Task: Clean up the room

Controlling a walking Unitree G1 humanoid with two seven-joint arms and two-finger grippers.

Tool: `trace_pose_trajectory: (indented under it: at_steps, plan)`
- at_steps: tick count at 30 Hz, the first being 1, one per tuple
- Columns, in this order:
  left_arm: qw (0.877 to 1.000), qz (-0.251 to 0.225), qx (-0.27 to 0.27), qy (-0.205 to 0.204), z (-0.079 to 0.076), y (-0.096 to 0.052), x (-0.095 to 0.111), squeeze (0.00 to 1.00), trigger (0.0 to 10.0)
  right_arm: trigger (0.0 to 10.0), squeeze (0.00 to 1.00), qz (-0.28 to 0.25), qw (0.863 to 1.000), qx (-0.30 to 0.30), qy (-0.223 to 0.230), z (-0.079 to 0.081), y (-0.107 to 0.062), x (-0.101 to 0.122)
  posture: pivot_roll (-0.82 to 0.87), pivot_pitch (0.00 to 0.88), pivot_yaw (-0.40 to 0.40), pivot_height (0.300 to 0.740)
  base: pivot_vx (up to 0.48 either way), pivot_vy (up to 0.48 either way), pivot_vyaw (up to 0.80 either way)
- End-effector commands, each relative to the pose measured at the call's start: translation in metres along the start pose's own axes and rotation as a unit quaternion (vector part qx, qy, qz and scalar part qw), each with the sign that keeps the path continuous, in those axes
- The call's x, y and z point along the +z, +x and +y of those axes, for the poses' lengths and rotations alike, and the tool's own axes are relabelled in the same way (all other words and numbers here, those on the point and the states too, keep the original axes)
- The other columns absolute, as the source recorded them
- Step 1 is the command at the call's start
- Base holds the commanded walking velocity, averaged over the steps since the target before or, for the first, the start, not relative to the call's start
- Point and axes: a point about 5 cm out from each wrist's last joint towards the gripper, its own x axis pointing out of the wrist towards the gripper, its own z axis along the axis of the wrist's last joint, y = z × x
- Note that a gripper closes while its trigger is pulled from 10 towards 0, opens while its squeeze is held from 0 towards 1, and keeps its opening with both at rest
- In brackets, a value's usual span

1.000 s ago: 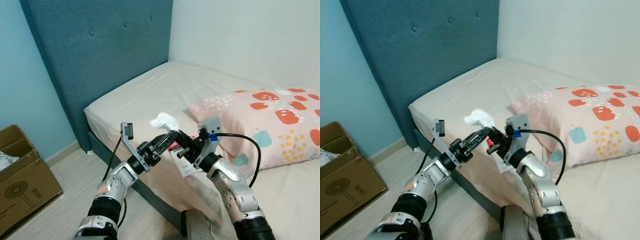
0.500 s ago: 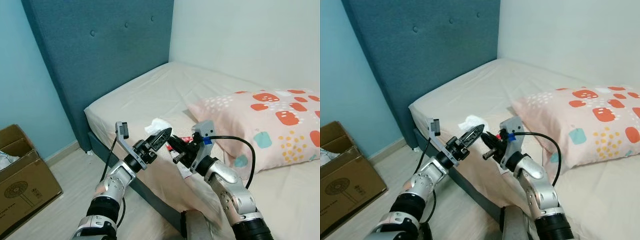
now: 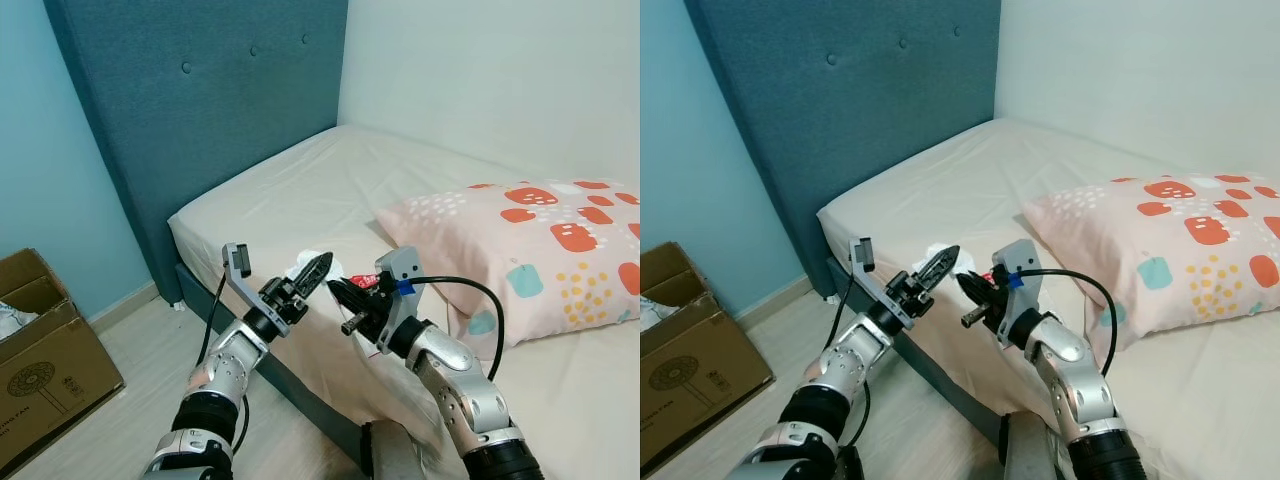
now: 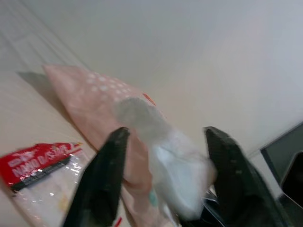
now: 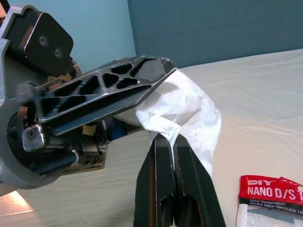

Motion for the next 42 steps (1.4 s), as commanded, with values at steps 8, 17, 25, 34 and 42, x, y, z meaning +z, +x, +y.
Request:
trace_pose_trajectory:
  at_steps: [8, 17, 25, 34, 42]
  plan:
    - [1.000, -0.003, 0.019, 0.011, 0.004, 0.001, 0.003, 0.00, 0.0, 10.0, 0.00, 0.001, 1.000, -0.001, 0.007, 0.001, -0.002, 0.000, -0.01, 0.000, -0.048, 0.523, 0.000, 0.000, 0.00]
    - [1.000, 0.003, 0.016, 0.020, 0.002, 0.001, -0.001, 0.00, 0.0, 10.0, 0.50, -0.029, 0.998, -0.021, 0.054, 0.000, 0.003, 0.005, -0.01, 0.000, -0.051, 0.523, 0.000, 0.000, 0.00]
    - [0.999, 0.001, 0.023, 0.022, 0.005, 0.000, -0.002, 0.00, 0.0, 10.0, 1.00, -0.082, 0.970, -0.154, 0.168, -0.038, -0.015, -0.004, -0.01, 0.000, -0.053, 0.523, 0.000, 0.000, 0.00]
    - [0.998, -0.011, 0.051, 0.031, 0.014, -0.008, 0.004, 0.00, 0.0, 10.0, 1.00, -0.049, 0.915, -0.310, 0.253, -0.078, -0.060, -0.044, -0.01, 0.000, -0.053, 0.523, 0.000, 0.000, 0.00]
    - [0.997, -0.008, 0.067, 0.041, 0.020, -0.015, 0.006, 0.00, 0.0, 10.0, 1.00, -0.099, 0.883, -0.293, 0.353, -0.072, -0.060, -0.052, -0.01, 0.001, -0.046, 0.523, 0.000, 0.000, 0.00]
